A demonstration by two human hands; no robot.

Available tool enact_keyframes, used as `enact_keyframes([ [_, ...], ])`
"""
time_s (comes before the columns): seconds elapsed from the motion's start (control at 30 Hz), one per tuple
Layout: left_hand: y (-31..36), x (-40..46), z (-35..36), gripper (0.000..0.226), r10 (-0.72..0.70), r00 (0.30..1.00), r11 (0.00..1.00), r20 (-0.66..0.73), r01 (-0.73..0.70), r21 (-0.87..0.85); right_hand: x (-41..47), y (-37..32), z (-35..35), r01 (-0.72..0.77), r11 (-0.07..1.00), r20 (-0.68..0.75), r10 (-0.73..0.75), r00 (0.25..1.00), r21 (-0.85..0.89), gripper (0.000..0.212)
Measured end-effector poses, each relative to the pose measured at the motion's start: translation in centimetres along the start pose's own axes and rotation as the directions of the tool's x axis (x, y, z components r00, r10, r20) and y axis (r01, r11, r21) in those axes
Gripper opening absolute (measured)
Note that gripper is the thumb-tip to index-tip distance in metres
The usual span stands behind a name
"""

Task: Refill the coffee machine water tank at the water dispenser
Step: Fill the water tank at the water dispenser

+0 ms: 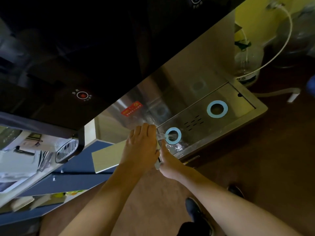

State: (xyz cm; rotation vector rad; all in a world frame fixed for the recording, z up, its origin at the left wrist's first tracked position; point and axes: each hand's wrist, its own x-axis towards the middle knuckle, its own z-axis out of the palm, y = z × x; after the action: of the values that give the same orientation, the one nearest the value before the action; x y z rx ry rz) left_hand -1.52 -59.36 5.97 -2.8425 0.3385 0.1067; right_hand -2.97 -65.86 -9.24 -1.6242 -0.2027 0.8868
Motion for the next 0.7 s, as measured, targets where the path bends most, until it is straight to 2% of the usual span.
enact_keyframes([
  [0.2,0.5,0.3,-0.7,0.055,0.03,1.0,0.999,0.005,-0.03,0.046,0.0,0.0,-0.1,0.04,0.999,-0.01,-0.04,0.999,-0.028,0.103],
  [0.53,0.8,-0.3,-0.3,0.052,0.041,0.999,0.999,-0.012,-0.041,-0.002,-1.3,0.9,-0.6,0.114,0.994,-0.068,-0.113,0.991,0.001,0.097],
  [0.63,0.4,-0.7,-0.4,0.047,-0.018,0.999,0.994,-0.041,0.013,-0.111,-2.8,0.6,-1.4,0.122,0.985,-0.227,-0.147,0.963,-0.123,0.079],
  [0.7,0.1,-1.0,-0.6,0.049,-0.095,0.994,0.97,-0.057,0.08,-0.228,-3.8,0.1,-2.2,0.131,0.954,-0.381,-0.231,0.895,-0.271,0.068],
])
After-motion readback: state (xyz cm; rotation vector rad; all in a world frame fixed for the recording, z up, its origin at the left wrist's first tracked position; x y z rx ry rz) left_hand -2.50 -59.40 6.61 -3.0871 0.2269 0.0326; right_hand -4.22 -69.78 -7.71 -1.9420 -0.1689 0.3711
